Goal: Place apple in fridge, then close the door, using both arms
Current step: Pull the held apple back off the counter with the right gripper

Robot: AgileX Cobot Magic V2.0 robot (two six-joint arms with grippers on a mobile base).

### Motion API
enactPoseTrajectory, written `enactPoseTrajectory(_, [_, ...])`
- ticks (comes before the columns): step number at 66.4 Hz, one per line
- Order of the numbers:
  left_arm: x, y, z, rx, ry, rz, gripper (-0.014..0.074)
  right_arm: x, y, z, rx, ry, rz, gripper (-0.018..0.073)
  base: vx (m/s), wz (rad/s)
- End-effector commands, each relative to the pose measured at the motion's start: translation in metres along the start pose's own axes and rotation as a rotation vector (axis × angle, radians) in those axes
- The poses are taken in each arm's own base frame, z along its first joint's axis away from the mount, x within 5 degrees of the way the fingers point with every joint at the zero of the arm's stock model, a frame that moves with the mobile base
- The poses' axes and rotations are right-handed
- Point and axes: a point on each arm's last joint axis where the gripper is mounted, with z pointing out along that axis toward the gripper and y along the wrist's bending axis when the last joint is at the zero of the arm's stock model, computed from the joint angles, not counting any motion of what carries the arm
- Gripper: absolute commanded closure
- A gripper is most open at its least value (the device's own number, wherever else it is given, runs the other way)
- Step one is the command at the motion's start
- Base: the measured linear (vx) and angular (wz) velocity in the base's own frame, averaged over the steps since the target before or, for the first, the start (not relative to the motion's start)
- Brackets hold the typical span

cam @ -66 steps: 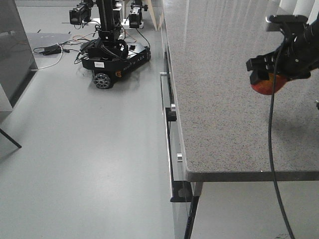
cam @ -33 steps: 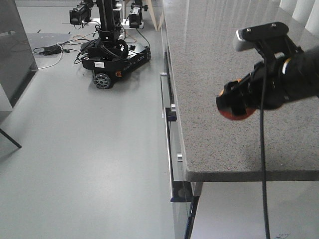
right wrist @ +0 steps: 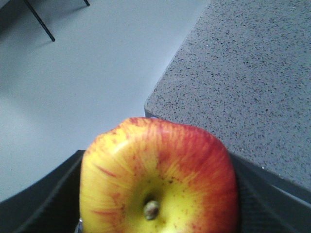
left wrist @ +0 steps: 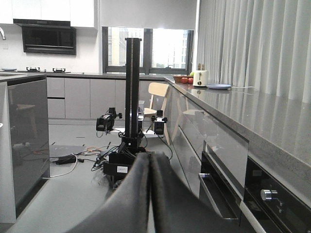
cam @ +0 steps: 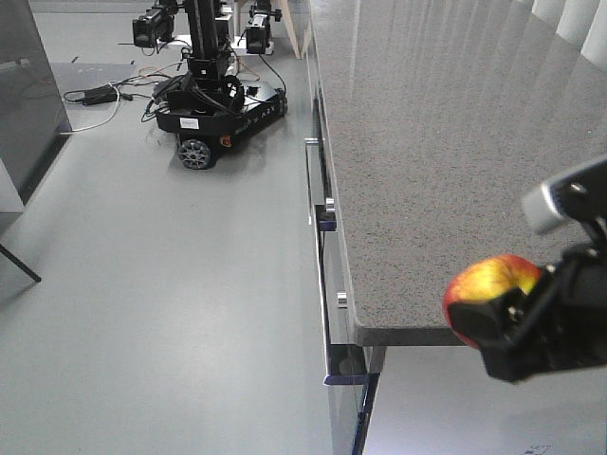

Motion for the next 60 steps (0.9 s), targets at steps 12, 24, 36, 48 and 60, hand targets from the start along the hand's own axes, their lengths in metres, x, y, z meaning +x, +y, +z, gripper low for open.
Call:
enactPoseTrajectory(12, [0.002,0.000,-0.001,0.009,-0.059,-0.008,0.0602,0.005,0.004,-0.038,-0.002,-0.185,-0.001,0.0365,0.00,0.00])
enactPoseTrajectory(24, [0.002,0.000,-0.001,0.009,-0.059,-0.008,0.0602,0.011,0.005,-0.047,-0.010,-0.174,-0.002,0.0365,0.00,0.00])
enactPoseTrajectory(36, [0.002,0.000,-0.001,0.009,-0.059,-0.008,0.0602,0.013,0.005,-0.046,-0.012,-0.152,-0.003,0.0365,0.00,0.00])
enactPoseTrajectory(48, [0.002,0.000,-0.001,0.009,-0.059,-0.008,0.0602,0.013,0.005,-0.046,-0.012,-0.152,-0.003,0.0365,0.00,0.00])
enactPoseTrajectory(60, [0.002,0.000,-0.001,0.009,-0.059,-0.008,0.0602,0.013,0.005,-0.046,-0.012,-0.152,-0.003,0.0365,0.00,0.00])
